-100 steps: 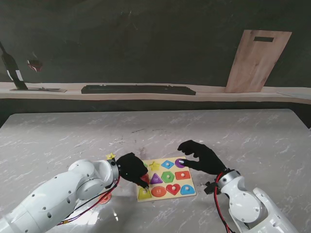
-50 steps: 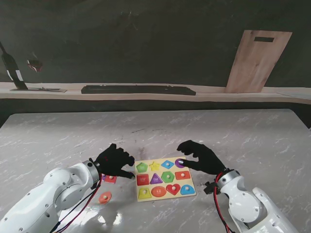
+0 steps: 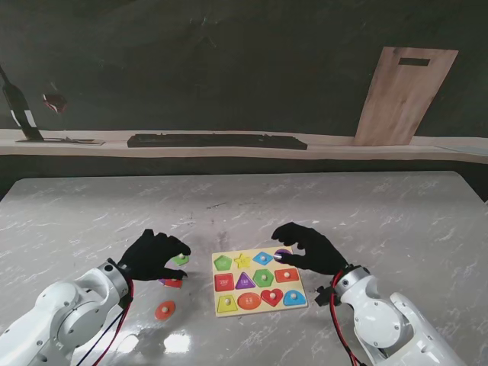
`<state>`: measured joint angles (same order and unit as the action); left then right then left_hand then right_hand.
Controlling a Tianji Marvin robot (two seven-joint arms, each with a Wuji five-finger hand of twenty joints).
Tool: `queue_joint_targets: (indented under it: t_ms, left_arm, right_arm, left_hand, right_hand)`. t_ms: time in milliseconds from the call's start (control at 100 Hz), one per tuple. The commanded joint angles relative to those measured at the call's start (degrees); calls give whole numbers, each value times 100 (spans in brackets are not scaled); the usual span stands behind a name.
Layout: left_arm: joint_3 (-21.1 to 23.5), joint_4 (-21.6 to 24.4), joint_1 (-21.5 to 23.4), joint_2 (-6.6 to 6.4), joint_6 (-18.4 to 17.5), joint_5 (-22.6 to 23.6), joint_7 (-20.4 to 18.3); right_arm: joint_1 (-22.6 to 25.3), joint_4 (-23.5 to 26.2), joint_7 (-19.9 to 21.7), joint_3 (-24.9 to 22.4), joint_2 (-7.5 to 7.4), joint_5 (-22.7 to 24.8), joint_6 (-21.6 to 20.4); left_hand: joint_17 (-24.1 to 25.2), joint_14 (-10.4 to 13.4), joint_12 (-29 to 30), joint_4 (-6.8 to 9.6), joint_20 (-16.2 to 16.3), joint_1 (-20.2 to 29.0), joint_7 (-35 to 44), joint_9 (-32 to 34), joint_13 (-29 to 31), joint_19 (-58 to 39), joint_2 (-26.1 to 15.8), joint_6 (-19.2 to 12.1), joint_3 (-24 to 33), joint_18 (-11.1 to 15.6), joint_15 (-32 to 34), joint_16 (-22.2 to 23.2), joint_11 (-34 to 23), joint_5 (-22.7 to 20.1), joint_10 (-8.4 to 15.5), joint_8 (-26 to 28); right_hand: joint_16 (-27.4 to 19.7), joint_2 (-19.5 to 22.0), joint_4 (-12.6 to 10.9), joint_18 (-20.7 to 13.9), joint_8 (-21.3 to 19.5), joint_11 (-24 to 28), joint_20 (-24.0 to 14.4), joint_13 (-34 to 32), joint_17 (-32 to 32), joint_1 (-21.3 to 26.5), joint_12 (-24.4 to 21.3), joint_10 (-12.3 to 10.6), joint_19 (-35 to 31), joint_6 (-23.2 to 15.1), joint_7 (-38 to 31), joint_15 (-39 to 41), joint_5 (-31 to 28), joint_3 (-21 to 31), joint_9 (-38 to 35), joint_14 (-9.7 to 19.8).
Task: Fit puzzle pieces into a puzzle board
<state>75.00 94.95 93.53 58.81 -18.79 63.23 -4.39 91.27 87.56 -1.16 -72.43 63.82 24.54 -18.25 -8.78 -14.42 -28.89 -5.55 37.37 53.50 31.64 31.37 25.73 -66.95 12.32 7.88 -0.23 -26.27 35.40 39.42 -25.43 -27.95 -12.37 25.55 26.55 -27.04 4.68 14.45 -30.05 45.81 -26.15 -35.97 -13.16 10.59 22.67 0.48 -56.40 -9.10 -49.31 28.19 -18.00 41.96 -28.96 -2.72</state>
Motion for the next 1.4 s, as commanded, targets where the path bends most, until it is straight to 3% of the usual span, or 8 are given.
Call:
queue_joint_targets:
  t_ms: [0,150,270,450,560,1180,1230,1390]
  left_arm:
    - [47,47,161,-16,-8,-5,-24]
    - [269,205,493,-25,-97,60,-80]
    - [434,304,732,-38,-217,198,-67]
    - [589,326,946,-49,-283,404,44]
    - [608,285,979,-54,-267,446,58]
    - [795,379,1113,-108,-670,429,-399]
    - [805,388,1126,-108,-663,380,-461]
    - [770,365,1124,-104,-586,282,-529]
  right_arm:
    - [17,5,-12,38,13,54,7]
    - [6,-5,-25,58,8,122,28]
    - [-3,-21,-40,64,1,215,47]
    - [-34,-42,-32,112,-8,288,84]
    - [-73,-68,-2,160,-13,292,121]
    - [-71,-30,47,184,-23,317,227]
    - [-67,-23,47,180,-23,317,228]
    - [-68,-19,48,178,-25,330,238]
  left_hand:
    - [45,136,66,246,-101,278,-85,-2,0,17,116,129,141,441,-42,-10,56,27,-29,-86]
    - [-21,164,-20,90,-92,-791,100,226,120,-111,807,104,2655,494,68,180,-124,-215,15,-44]
    - [-120,197,-311,52,-63,-895,466,568,255,-168,856,61,2865,519,152,213,-497,-435,74,160]
    - [-286,133,-750,-139,73,-660,1040,993,509,-391,723,-52,2121,517,412,359,-817,-669,70,424]
    - [-341,76,-872,15,181,389,1224,1180,613,-538,-34,-148,-161,492,600,453,-963,-850,37,413]
    - [-271,360,-700,215,56,796,487,731,494,-305,307,-65,16,663,395,401,-618,-345,290,48]
    - [-277,379,-696,78,-33,-750,485,715,505,-287,1090,-71,3199,690,345,452,-643,-331,312,156]
    - [-327,345,-762,27,-14,-947,677,861,612,-324,1132,-97,3337,700,488,530,-791,-425,285,234]
  right_hand:
    - [126,73,-115,52,-67,19,-105,-58,73,-244,35,-162,-49,-132,67,63,-130,-92,-108,106]
    - [128,76,-119,58,-70,31,-105,-63,73,-242,40,-164,-51,-132,58,73,-137,-90,-116,107]
    - [129,80,-121,54,-72,39,-105,-73,72,-245,42,-160,-52,-125,52,80,-148,-91,-130,110]
    - [129,80,-123,58,-71,42,-106,-71,69,-240,44,-166,-57,-130,53,82,-138,-89,-125,105]
    - [127,79,-123,61,-71,45,-104,-67,74,-240,45,-163,-55,-131,51,81,-142,-90,-131,105]
    - [130,94,-124,61,-68,47,-104,-80,71,-228,45,-159,-63,-125,47,94,-152,-97,-137,103]
    - [129,94,-125,59,-68,47,-103,-72,73,-223,45,-166,-62,-128,47,91,-153,-96,-137,103]
    - [130,94,-125,58,-69,53,-105,-81,64,-216,47,-160,-68,-114,40,97,-184,-105,-151,104]
